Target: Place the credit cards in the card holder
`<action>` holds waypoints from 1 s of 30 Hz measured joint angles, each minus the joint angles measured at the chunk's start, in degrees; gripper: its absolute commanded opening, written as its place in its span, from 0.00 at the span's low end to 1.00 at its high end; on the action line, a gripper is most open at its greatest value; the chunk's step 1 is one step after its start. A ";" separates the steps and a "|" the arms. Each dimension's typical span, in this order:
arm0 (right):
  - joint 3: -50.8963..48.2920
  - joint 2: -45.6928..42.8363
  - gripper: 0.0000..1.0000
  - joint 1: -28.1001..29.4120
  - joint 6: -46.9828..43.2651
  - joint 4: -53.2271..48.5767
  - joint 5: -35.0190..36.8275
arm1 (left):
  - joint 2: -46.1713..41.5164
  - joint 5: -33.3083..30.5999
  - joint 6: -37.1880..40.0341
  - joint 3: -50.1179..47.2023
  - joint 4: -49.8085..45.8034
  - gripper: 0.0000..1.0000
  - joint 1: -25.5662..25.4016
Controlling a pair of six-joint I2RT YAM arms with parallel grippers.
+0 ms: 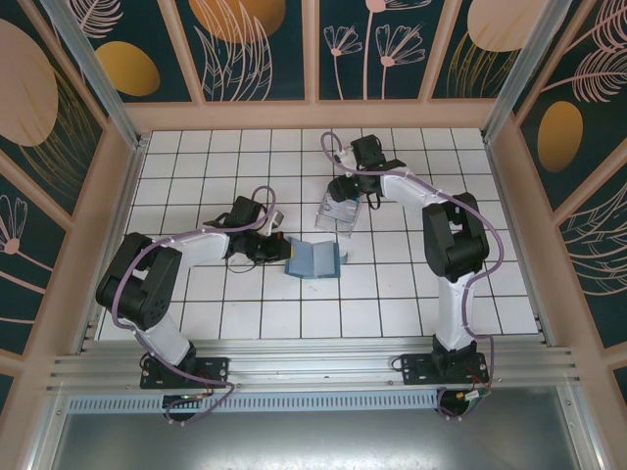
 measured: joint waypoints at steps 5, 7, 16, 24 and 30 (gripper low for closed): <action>0.00 -0.04 0.63 -0.02 0.02 0.22 0.55 | 0.00 0.00 0.00 0.00 0.00 0.08 0.00; 0.00 -0.07 0.61 0.00 0.02 0.26 0.76 | 0.00 0.00 0.00 0.00 0.00 0.08 0.00; -0.02 -1.05 0.50 -0.02 0.02 1.03 1.38 | 0.00 0.00 0.00 0.00 0.00 0.08 0.00; -0.02 -1.55 0.43 -0.02 0.02 1.27 1.38 | 0.00 0.00 0.00 0.00 0.02 0.08 0.00; -0.02 -1.55 0.31 -0.02 0.00 1.27 0.46 | 0.00 0.00 0.00 0.00 0.00 0.08 0.00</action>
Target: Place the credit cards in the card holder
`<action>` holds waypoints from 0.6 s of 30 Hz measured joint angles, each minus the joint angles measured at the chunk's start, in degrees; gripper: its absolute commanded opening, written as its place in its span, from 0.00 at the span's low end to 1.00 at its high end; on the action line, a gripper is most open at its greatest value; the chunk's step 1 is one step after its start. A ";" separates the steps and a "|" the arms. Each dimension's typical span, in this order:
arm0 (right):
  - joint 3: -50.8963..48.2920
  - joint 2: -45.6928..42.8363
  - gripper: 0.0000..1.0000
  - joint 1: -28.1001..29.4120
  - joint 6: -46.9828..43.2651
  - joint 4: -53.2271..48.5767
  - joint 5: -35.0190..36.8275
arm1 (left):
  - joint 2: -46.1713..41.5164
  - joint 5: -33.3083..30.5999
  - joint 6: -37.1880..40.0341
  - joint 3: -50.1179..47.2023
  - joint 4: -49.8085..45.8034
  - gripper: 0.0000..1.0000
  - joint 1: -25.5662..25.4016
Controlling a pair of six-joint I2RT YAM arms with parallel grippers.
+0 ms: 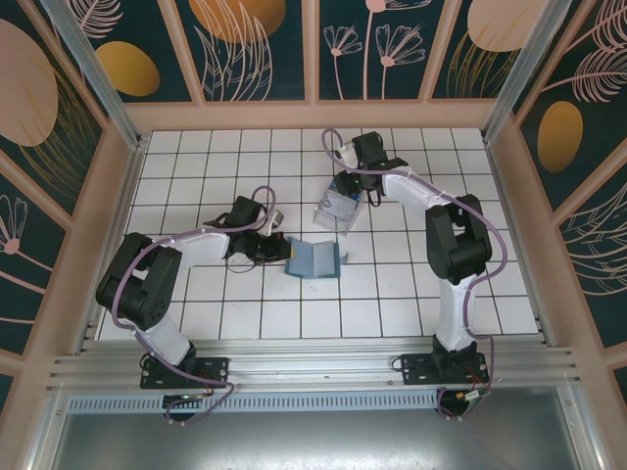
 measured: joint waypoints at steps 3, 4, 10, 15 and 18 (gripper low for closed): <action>0.00 -0.02 0.26 0.00 0.00 0.00 -0.46 | 0.00 0.02 0.00 0.00 0.00 0.08 0.00; 0.00 -0.09 0.25 0.00 -0.15 -0.02 -0.61 | 0.00 0.02 0.00 0.00 0.00 0.08 0.00; 0.00 -0.79 0.19 0.00 -1.05 -0.02 -1.31 | 0.00 0.02 0.00 0.00 0.02 0.08 0.00; 0.00 -1.55 0.14 0.00 -1.44 0.00 -1.95 | 0.00 0.04 0.00 0.00 0.02 0.08 0.00; 0.00 -1.77 0.11 0.00 -1.46 0.00 -2.27 | 0.00 0.04 0.00 0.00 0.02 0.08 0.00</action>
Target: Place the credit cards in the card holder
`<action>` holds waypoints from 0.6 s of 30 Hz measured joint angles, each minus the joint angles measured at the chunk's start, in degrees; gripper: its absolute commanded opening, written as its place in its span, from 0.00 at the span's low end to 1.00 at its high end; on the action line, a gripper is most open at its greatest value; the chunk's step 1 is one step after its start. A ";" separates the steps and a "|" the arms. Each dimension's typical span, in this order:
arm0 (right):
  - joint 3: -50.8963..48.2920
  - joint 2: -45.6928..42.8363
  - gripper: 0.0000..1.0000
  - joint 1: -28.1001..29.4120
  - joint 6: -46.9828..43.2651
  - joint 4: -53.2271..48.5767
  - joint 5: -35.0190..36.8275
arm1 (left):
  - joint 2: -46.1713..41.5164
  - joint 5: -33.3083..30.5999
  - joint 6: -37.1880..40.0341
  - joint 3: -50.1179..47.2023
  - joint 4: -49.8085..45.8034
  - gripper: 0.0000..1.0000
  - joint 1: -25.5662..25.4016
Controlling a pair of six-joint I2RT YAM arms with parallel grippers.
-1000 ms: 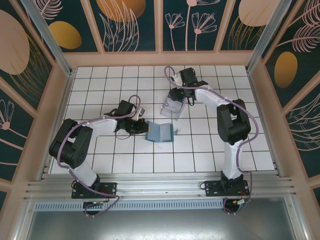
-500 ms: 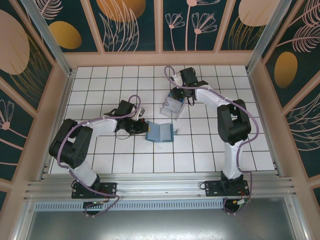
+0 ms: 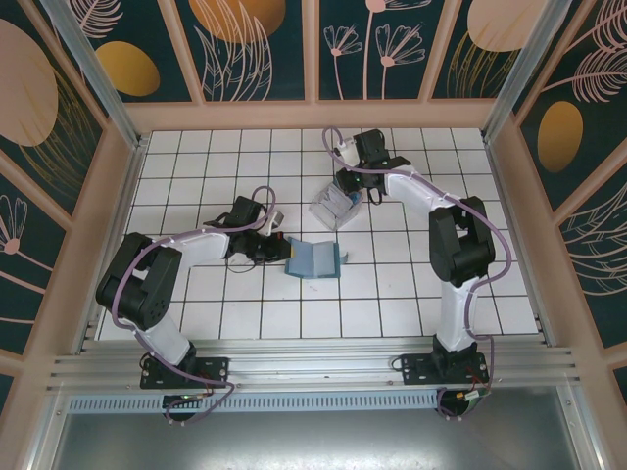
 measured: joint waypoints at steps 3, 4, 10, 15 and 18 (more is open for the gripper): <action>0.00 -0.33 0.10 0.00 0.00 -0.02 -0.79 | 0.00 0.00 0.00 0.00 0.00 0.08 0.00; 0.00 -0.50 0.10 -0.02 0.00 -0.02 -1.01 | 0.00 0.00 0.00 0.00 0.00 0.08 0.00; 0.00 -1.22 0.07 -0.44 0.02 -0.07 -3.39 | 0.00 0.46 0.00 0.00 0.07 0.08 0.00; -0.04 -3.19 0.06 -1.31 0.92 -0.02 -6.64 | 0.00 0.79 -0.44 -0.46 1.18 0.08 0.00; -1.36 -5.75 0.04 -2.16 2.47 0.59 -8.90 | 0.02 0.79 -0.46 -1.38 1.77 0.08 0.00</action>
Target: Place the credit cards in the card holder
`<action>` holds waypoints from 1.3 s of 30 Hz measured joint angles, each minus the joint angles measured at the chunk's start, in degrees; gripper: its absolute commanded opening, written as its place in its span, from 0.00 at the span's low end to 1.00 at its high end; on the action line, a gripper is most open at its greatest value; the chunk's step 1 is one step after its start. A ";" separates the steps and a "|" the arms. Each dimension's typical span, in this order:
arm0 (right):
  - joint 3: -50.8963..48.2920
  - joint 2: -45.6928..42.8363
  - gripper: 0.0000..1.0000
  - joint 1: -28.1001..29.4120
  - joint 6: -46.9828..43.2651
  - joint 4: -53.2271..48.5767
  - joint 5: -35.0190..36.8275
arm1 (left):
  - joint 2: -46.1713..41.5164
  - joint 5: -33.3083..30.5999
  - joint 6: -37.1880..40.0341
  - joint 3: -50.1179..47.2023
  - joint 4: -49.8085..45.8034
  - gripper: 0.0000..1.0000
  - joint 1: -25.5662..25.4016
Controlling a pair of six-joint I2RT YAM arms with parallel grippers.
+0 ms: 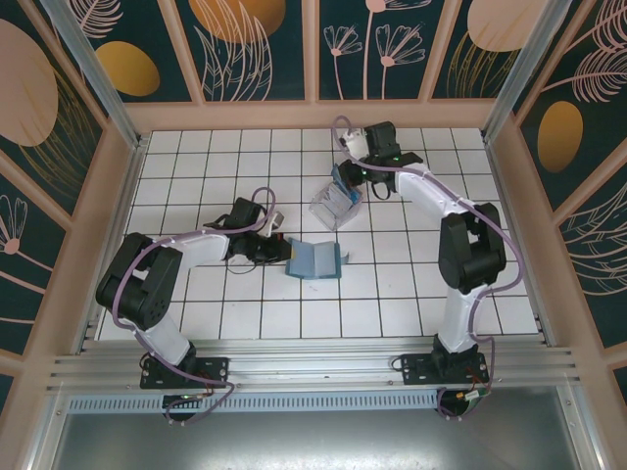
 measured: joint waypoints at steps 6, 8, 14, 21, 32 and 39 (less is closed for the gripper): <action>-5.86 -7.15 0.02 -2.23 5.46 3.43 -4.98 | -0.02 0.00 -0.35 -1.40 1.42 0.07 0.00; -9.81 -10.40 0.02 -2.78 8.83 5.84 -7.50 | -0.04 0.00 -0.61 -1.90 1.97 0.07 0.00; -32.74 -21.66 0.01 -1.53 29.09 25.22 -18.18 | -2.19 -0.02 -3.65 -6.21 6.19 0.07 0.00; -51.01 -21.11 0.00 10.14 49.83 41.55 -18.64 | -4.02 -0.20 -6.64 -9.97 9.99 0.08 0.00; -57.99 -18.43 0.00 14.12 59.56 48.85 -8.72 | -4.02 -0.24 -7.93 -11.17 11.69 0.09 0.00; -57.44 -12.85 0.00 14.12 59.78 52.94 -8.98 | -4.02 -0.28 -7.93 -11.52 11.93 0.09 0.00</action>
